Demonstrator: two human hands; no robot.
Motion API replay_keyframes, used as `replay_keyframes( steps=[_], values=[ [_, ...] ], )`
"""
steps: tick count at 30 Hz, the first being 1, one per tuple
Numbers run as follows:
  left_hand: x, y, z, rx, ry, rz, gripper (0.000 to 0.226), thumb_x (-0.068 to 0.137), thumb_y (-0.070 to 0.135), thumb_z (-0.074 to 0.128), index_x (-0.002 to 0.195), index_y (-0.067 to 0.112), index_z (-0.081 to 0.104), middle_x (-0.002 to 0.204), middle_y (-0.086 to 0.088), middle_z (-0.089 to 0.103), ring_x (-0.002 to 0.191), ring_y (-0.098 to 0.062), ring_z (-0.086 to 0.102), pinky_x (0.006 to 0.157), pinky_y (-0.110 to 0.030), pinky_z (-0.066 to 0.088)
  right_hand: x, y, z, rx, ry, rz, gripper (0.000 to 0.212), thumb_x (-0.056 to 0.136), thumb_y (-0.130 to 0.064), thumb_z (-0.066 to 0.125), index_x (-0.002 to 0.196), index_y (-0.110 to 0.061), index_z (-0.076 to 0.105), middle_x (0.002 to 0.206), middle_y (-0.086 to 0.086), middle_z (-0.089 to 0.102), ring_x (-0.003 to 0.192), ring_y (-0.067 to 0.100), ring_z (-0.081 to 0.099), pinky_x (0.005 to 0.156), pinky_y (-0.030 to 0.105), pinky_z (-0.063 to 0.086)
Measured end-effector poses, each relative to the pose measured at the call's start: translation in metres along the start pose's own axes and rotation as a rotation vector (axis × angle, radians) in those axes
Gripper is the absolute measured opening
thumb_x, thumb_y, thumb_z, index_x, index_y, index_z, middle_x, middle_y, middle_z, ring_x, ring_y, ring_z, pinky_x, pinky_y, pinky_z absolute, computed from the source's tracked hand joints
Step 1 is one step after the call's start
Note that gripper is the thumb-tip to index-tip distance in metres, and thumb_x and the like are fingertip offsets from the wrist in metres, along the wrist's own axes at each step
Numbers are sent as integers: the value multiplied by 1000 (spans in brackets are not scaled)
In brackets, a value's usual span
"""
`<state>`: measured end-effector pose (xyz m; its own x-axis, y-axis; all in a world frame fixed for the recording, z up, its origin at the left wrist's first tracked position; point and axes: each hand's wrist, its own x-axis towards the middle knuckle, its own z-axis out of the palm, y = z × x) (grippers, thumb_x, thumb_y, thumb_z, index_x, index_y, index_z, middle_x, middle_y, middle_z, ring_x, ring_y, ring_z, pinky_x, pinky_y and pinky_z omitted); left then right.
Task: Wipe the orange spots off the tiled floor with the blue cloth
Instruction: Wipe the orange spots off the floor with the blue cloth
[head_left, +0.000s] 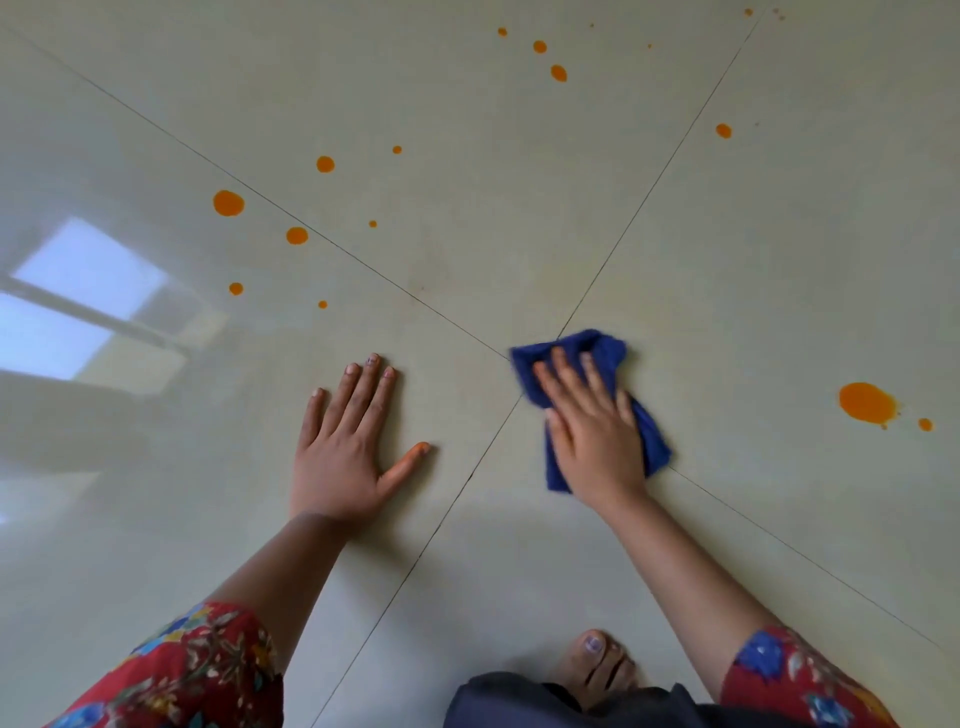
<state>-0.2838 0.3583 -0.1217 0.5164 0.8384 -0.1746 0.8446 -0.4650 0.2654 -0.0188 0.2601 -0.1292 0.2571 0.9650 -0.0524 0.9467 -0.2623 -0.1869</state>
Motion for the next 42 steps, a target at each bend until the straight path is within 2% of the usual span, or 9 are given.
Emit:
replay_keyframes(
  steps=[3,5,9,14,22,25,29,37,42],
  values=[
    [0,1,0,-6,3,2,83,89,71,30,155,27,9,163,11,3,150,-11,0,121,-40,5,25,21,-4,35,48,378,54,97,-37,25,149,-27,35,158,-6,29,146,21,25,110,49,27],
    [0,1,-1,-4,-7,4,83,89,71,30,155,27,9,163,11,3,150,-11,0,121,-40,4,61,16,-8,47,57,448,54,98,-38,24,150,-27,32,160,-6,24,148,22,19,114,49,21],
    [-1,2,-2,-1,-20,2,83,89,71,31,155,26,9,163,10,4,150,-11,0,121,-40,5,104,-36,1,12,-22,150,54,99,-33,33,152,-29,26,161,-7,19,148,22,17,113,47,22],
    [0,0,-3,10,-40,2,83,89,71,31,155,27,8,163,10,5,150,-12,2,121,-41,7,4,-47,6,-35,-79,-355,52,98,-37,35,149,-32,33,159,-10,24,145,19,26,112,44,22],
    [1,2,-10,10,-110,18,83,89,72,23,155,29,-2,162,13,-8,149,-10,-9,121,-38,-3,99,-13,-7,40,13,194,56,94,-38,22,146,-28,40,156,-7,33,145,22,28,111,49,28],
    [5,-5,-26,73,-192,59,81,84,75,4,151,34,-13,158,15,-18,147,-8,-17,117,-29,-14,106,-61,4,63,-8,3,56,92,-35,26,144,-28,44,154,-7,37,142,23,34,108,48,33],
    [8,-21,-71,240,-264,228,81,83,76,-6,152,33,-9,160,12,-7,149,-12,-2,119,-28,-7,35,-61,8,19,-92,-449,49,98,-37,35,147,-32,38,156,-10,32,145,18,29,114,43,23],
    [42,-20,-168,450,-532,313,98,53,81,-36,141,39,-27,155,18,-17,140,0,-18,114,-25,-13,109,-40,-13,101,-91,-31,51,92,-32,33,138,-27,52,147,-7,48,138,24,41,105,47,38],
    [74,-13,-177,421,-612,383,115,50,85,-31,152,34,-10,160,17,-4,148,-4,-5,116,-26,-7,88,-69,-8,-13,-235,-486,51,93,-39,33,141,-32,48,151,-9,41,141,21,37,109,46,30]
  ],
)
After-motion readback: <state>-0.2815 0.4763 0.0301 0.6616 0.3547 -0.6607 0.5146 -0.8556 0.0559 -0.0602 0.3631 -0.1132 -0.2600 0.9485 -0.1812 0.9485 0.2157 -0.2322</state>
